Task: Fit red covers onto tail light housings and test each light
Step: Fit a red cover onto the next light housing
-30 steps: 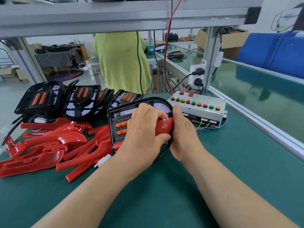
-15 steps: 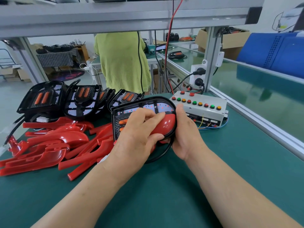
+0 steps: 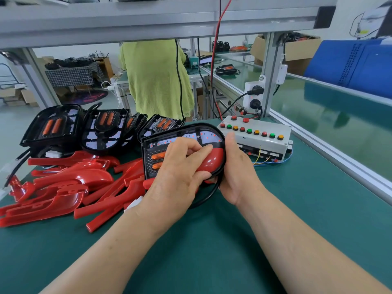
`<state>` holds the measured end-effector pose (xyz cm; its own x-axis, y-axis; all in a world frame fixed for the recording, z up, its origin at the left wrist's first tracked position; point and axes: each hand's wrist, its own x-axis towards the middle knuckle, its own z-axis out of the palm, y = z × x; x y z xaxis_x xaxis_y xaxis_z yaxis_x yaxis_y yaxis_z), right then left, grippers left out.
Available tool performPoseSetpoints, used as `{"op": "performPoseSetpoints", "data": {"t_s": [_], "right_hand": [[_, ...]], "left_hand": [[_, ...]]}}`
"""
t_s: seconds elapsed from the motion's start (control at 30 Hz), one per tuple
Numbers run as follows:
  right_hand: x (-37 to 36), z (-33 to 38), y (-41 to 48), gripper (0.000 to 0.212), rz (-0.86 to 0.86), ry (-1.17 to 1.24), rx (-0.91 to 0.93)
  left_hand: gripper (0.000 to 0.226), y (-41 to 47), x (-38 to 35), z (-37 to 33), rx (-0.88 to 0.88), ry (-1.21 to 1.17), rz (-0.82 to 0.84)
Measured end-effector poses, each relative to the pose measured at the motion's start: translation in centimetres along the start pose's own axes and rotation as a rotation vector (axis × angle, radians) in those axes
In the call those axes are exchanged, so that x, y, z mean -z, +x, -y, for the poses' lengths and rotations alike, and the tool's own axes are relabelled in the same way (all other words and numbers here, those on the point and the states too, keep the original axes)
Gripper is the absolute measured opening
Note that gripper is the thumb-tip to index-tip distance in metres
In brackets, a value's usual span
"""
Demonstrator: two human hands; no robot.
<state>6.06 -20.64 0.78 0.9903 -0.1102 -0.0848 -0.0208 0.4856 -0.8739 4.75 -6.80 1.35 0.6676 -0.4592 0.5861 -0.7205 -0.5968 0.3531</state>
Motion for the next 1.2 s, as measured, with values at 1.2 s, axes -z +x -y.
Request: {"op": "performPoseSetpoints", "data": {"t_s": [1.2], "right_hand": [[1.8,0.6,0.8,0.052,0.249,0.068,0.006]], "left_hand": [[0.055,-3.0,5.2,3.7,0.964,-0.971,0.167]]}}
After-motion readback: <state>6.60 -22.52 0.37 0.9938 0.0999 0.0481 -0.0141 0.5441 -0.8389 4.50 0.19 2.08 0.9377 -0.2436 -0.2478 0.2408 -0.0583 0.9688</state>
